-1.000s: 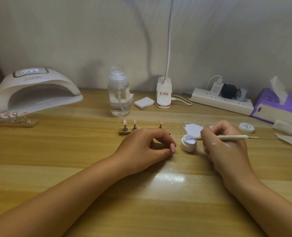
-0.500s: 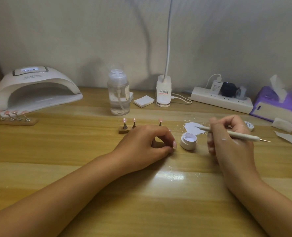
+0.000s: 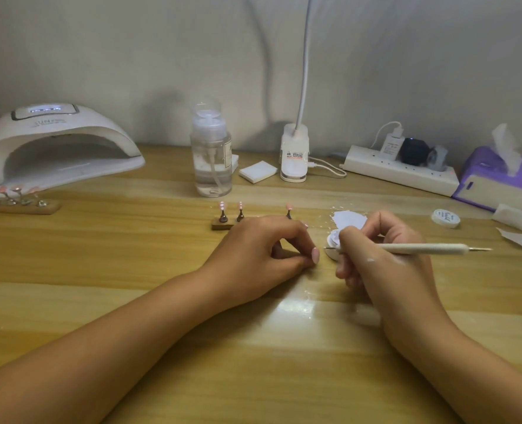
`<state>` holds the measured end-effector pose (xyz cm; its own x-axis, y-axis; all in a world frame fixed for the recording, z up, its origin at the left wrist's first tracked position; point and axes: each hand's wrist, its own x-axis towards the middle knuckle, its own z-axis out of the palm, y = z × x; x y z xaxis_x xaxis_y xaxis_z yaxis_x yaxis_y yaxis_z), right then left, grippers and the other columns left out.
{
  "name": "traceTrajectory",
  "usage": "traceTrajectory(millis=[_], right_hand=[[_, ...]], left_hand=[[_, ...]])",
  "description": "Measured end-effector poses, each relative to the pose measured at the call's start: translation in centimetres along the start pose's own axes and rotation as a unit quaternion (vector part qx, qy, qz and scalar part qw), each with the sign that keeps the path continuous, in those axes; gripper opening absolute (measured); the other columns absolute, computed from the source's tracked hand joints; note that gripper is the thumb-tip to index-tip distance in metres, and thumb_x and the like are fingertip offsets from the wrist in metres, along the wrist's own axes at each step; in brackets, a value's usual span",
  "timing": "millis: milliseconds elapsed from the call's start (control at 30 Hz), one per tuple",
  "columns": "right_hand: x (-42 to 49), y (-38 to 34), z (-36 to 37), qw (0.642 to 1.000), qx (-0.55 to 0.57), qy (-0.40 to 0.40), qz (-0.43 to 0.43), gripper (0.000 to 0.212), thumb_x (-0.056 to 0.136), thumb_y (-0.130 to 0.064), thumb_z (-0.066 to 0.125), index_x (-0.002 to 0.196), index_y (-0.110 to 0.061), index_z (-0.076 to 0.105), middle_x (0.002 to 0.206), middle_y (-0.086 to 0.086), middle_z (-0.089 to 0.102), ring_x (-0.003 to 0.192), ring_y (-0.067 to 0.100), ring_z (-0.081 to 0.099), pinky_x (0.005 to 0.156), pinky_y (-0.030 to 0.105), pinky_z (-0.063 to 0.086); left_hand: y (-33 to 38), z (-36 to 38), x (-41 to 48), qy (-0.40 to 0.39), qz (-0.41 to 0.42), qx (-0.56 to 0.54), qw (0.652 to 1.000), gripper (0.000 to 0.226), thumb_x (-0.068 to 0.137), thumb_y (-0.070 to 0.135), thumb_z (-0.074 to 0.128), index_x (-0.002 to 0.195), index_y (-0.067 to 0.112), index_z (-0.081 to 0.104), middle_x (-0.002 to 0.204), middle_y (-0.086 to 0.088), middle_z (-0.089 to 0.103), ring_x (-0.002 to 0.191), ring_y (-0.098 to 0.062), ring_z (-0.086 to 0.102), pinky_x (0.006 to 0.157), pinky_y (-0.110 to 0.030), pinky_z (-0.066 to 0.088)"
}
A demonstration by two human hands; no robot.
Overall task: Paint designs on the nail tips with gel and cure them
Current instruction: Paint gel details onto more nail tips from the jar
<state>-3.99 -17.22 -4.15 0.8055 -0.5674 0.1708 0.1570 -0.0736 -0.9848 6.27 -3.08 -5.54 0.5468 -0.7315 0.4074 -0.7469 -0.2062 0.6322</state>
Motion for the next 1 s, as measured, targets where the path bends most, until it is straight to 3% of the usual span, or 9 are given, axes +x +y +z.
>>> traceTrajectory(millis=[200,467,600,700,833,1000], right_hand=[[0.16,0.36,0.15,0.999,-0.036,-0.023,0.012,0.022,0.067,-0.019,0.063,0.054,-0.024,0.046,0.050,0.014,0.063,0.037,0.014,0.047,0.039,0.019,0.038],[0.33,0.58,0.18,0.999,-0.042,-0.033,0.008,0.019,0.068,-0.019,0.063,0.056,-0.023,0.048,0.053,0.015,0.065,0.040,0.016,0.053,0.042,0.021,0.042],[0.39,0.69,0.02,0.999,-0.038,-0.034,-0.001,0.033,0.079,-0.009,0.066,0.057,-0.022,0.045,0.053,0.015,0.065,0.040,0.017,0.054,0.042,0.022,0.043],[0.32,0.62,0.05,0.999,-0.038,-0.037,0.002,0.026,0.072,-0.014,0.064,0.057,-0.021,0.045,0.053,0.015,0.065,0.040,0.017,0.054,0.041,0.023,0.043],[0.37,0.66,0.05,0.998,-0.042,-0.036,0.001,0.031,0.080,-0.005,0.064,0.061,-0.018,0.043,0.053,0.015,0.066,0.040,0.016,0.053,0.041,0.021,0.042],[0.28,0.43,0.25,0.998,-0.049,-0.032,0.014,0.018,0.067,-0.020,0.062,0.056,-0.023,0.048,0.053,0.014,0.066,0.040,0.015,0.053,0.042,0.022,0.042]], left_hand=[[-0.04,0.06,-0.01,0.003,0.010,-0.005,1.000,0.011,0.080,0.011,0.079,0.080,0.020,0.074,0.068,0.023,0.059,0.067,0.026,0.049,0.057,-0.005,0.032],[-0.05,0.09,0.09,0.006,0.011,-0.002,1.000,0.011,0.079,0.011,0.080,0.079,0.020,0.074,0.066,0.024,0.057,0.066,0.026,0.049,0.056,-0.005,0.032],[-0.03,0.08,0.09,0.007,0.015,0.001,1.000,0.010,0.080,0.011,0.080,0.080,0.019,0.075,0.067,0.023,0.058,0.064,0.025,0.049,0.056,-0.005,0.031],[-0.06,0.10,0.10,0.008,0.017,0.006,1.000,0.008,0.079,0.011,0.080,0.080,0.017,0.075,0.067,0.022,0.057,0.064,0.025,0.049,0.056,-0.005,0.031],[-0.06,0.11,0.13,0.009,0.019,0.008,1.000,0.007,0.079,0.011,0.080,0.081,0.015,0.075,0.067,0.023,0.057,0.064,0.025,0.049,0.056,-0.004,0.030],[-0.05,0.17,0.16,0.014,0.019,0.010,1.000,0.010,0.079,0.011,0.081,0.078,0.017,0.074,0.063,0.024,0.055,0.064,0.027,0.048,0.056,-0.004,0.030]])
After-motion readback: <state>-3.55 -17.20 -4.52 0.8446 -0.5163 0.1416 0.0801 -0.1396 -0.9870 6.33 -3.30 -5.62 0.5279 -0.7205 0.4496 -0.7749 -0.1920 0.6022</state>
